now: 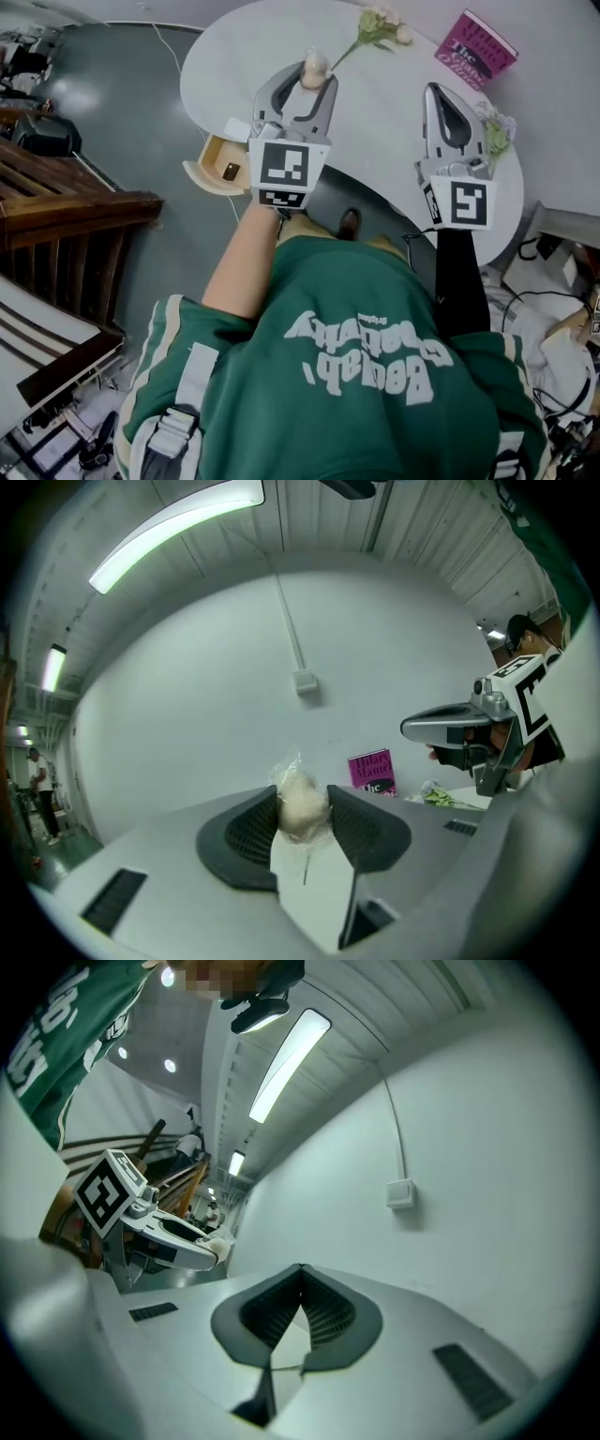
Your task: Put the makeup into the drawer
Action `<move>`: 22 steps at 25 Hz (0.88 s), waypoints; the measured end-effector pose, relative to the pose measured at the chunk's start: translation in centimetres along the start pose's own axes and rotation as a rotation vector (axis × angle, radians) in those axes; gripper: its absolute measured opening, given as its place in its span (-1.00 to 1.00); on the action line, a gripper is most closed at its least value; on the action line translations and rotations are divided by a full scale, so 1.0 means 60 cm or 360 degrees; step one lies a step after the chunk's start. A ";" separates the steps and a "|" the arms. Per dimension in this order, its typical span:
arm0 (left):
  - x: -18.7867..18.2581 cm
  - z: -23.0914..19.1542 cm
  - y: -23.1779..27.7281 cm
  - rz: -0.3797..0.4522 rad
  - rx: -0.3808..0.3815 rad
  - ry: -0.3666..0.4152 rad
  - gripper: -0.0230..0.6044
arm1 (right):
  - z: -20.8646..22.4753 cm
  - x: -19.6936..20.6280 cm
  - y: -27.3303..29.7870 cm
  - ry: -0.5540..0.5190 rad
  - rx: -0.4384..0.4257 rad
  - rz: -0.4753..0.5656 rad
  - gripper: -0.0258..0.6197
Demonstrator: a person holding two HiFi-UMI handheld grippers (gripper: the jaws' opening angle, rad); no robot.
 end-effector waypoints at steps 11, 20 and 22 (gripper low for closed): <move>0.011 -0.191 -0.160 -0.0114 -0.0460 0.0073 -0.35 | -0.198 -0.011 0.166 0.0115 -0.0473 0.0098 -0.89; 0.025 -0.283 -0.298 -0.0227 -0.0729 0.0086 -0.35 | -0.367 -0.035 0.238 0.0207 -0.0790 0.0168 -0.89; 0.030 -0.297 -0.323 -0.0250 -0.0769 0.0083 -0.35 | -0.398 -0.041 0.246 0.0206 -0.0837 0.0168 -0.89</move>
Point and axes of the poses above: the fingertips, and each gripper's own axes: y forward along the fingers, z to its right, x out of its underside, the point moved 5 cm from there along -y, backward along the fingers, and after that the axes turned 8 degrees about z, right-handed, at the moved point
